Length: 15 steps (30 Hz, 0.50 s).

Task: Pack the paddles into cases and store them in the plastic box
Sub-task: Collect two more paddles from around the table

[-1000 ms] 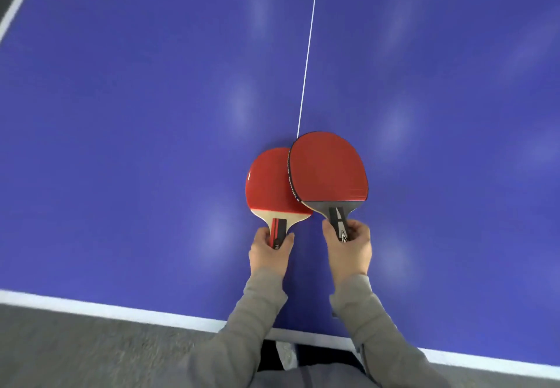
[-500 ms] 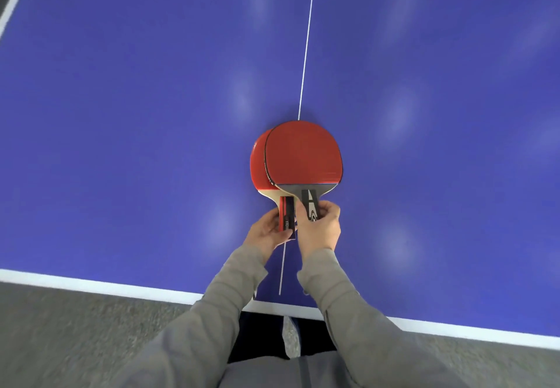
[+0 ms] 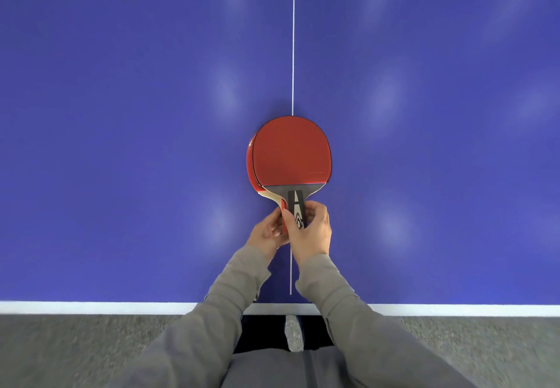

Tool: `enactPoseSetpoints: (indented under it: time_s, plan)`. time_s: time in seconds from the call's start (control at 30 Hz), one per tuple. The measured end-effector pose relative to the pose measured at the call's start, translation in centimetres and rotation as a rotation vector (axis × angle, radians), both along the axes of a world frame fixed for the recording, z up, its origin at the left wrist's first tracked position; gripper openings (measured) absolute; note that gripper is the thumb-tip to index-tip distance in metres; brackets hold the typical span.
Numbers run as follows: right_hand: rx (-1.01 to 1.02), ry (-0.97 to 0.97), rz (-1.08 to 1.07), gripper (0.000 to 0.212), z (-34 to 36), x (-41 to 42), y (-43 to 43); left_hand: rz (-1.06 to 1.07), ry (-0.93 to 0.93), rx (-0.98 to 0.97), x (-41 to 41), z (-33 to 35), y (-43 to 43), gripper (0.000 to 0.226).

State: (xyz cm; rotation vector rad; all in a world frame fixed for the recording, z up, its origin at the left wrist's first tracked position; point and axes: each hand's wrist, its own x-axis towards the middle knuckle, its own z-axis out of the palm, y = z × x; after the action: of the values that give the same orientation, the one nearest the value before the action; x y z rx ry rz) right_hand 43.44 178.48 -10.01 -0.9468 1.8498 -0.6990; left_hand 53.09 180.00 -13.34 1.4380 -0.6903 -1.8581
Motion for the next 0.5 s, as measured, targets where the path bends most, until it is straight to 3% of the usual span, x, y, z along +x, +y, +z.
enactPoseSetpoints:
  time_s: [0.1,0.3,0.5]
  plan:
    - [-0.001,0.012,0.004,0.036,0.0,0.2,0.0,-0.030,0.024,0.002,0.3,0.2,-0.1,0.042]
    - [-0.007,0.070,0.084,0.043,-0.2,-0.7,0.3,-0.043,0.123,0.055,0.7,0.9,-0.4,0.077]
    - [-0.036,0.088,0.115,0.035,-0.2,-1.6,0.9,-0.056,0.146,0.069,0.7,1.3,-0.7,0.072]
